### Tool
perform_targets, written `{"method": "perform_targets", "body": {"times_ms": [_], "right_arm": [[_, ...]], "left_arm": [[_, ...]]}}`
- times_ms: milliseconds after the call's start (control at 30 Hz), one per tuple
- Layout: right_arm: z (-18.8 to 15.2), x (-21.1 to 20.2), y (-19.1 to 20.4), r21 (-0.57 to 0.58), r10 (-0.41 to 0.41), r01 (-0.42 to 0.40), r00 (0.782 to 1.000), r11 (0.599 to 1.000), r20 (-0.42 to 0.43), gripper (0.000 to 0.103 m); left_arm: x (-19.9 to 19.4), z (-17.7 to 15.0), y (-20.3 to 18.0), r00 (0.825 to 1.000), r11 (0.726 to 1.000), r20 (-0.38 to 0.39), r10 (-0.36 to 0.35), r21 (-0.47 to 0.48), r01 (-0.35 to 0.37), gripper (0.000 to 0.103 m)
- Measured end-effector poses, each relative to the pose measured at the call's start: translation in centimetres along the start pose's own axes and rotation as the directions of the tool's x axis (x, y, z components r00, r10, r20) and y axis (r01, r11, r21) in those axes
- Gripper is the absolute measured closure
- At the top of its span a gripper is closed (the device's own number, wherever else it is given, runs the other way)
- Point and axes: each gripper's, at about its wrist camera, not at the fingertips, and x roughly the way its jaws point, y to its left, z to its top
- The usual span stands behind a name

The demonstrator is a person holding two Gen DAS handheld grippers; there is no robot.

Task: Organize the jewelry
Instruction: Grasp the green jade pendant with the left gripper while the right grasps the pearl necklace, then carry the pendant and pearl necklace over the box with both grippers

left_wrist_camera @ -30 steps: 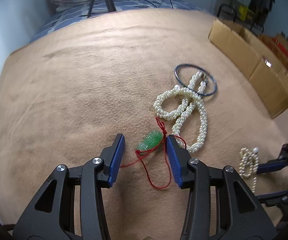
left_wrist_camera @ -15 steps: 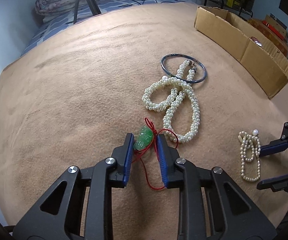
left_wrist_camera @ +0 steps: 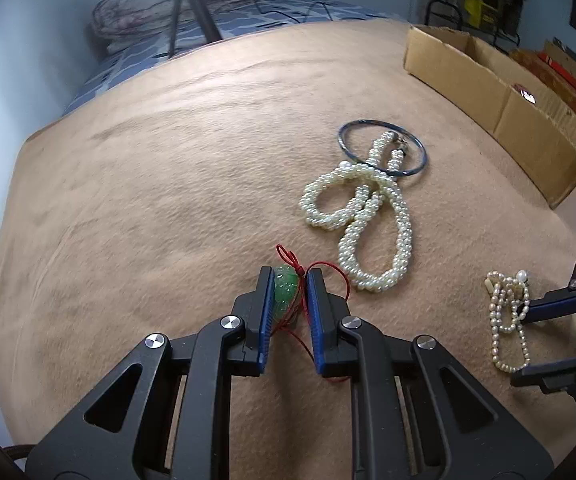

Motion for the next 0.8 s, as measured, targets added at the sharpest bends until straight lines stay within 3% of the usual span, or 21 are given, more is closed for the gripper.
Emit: {"method": "perform_targets", "body": {"times_ms": [133, 267, 367, 800], "right_arm": [[0.4, 0.5, 0.2, -0.004, -0.021, 0.021, 1.0, 1.0, 0.003, 0.067], [0.9, 1.1, 0.3, -0.015, -0.055, 0.055, 0.998, 0.998, 0.006, 0.092], [1.3, 1.0, 0.0, 0.012, -0.041, 0.041, 0.999, 0.999, 0.016, 0.102], [1.3, -3.1, -0.7, 0.071, 0.021, -0.03, 0.993, 0.997, 0.119, 0.102]], "left_arm": [[-0.9, -0.5, 1.1, 1.0, 0.999, 0.018, 0.003, -0.053, -0.002, 0.088], [-1.6, -0.8, 1.9, 0.999, 0.996, 0.031, 0.012, -0.09, -0.009, 0.088], [-2.2, -1.2, 2.5, 0.999, 0.992, 0.042, -0.002, -0.123, 0.007, 0.088], [-4.4, -2.2, 3.4, 0.997, 0.984, 0.077, -0.017, -0.173, 0.031, 0.088]]}}
